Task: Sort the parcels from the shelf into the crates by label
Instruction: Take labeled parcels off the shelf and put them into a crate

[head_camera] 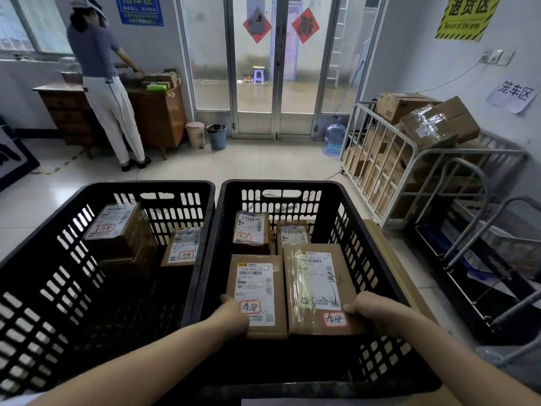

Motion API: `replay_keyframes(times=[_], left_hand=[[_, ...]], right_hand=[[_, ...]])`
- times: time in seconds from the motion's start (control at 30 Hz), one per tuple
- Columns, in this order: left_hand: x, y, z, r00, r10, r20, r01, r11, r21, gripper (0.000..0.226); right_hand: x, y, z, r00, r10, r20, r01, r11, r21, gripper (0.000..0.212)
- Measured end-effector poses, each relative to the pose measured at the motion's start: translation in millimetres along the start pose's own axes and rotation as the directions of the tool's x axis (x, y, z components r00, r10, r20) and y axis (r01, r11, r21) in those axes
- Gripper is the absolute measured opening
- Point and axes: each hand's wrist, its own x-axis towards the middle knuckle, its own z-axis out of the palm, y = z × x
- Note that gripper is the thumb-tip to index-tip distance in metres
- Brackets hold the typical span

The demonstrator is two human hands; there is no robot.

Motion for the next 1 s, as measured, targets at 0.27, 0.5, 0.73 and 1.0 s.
replay_keyframes(times=[0.27,0.5,0.73,1.0], left_hand=[[8.6,0.6,-4.5,0.998,-0.019,0.057,0.024,0.995,-0.098,0.073],[-1.0,2.1,-15.9,0.916,0.397,0.063,-0.378,0.798,0.469,0.102],[14.0,8.6,-21.1,0.906,0.383,0.181,-0.41,0.686,0.601,0.104],[21.0,12.5,-18.6,0.911,0.361,0.199,-0.401,0.665,0.63,0.105]], right_hand=[[-9.6,4.7,5.4,0.994,-0.094,-0.058,0.084,0.985,-0.151,0.021],[-22.0,11.6,14.3,0.812,-0.581,-0.058,0.327,0.534,-0.78,0.089],[-19.4,1.3,9.3,0.787,-0.613,0.074,0.407,0.425,-0.809,0.081],[-8.2,2.0,12.4,0.803,-0.59,0.091,0.38,0.388,-0.84,0.085]])
